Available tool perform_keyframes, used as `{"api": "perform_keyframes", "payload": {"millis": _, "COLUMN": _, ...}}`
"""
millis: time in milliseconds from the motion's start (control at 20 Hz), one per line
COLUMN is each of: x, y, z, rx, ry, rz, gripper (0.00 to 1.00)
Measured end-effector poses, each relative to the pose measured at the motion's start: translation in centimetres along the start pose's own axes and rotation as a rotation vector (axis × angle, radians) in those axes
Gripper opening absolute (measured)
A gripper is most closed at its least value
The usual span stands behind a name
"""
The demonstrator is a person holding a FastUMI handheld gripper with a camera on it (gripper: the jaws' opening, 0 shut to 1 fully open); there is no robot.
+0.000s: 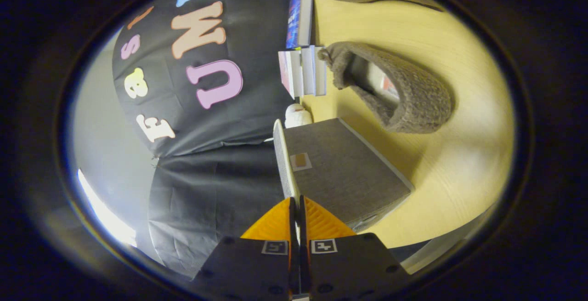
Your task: Open the storage box then place both shoes into the box .Put the left shoe in first, then the right shoe, with the right side of both shoes facing outward in a uniform manner.
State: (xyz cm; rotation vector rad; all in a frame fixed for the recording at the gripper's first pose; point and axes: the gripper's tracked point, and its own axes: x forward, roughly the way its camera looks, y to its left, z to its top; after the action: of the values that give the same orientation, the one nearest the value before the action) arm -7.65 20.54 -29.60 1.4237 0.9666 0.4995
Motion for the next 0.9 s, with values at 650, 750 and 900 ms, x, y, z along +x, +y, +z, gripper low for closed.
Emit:
{"api": "perform_keyframes", "payload": {"millis": 650, "x": 1.4, "y": 11.3, "z": -7.2, "rx": -0.382, "ry": 0.036, "rz": 0.050, "gripper": 0.04}}
{"api": "perform_keyframes", "payload": {"millis": 750, "x": 2.4, "y": 13.2, "z": -9.0, "rx": -0.445, "ry": 0.063, "rz": 0.072, "gripper": 0.04}}
{"api": "perform_keyframes", "payload": {"millis": 900, "x": 4.4, "y": 15.1, "z": -12.2, "rx": -0.512, "ry": 0.116, "rz": 0.102, "gripper": 0.05}}
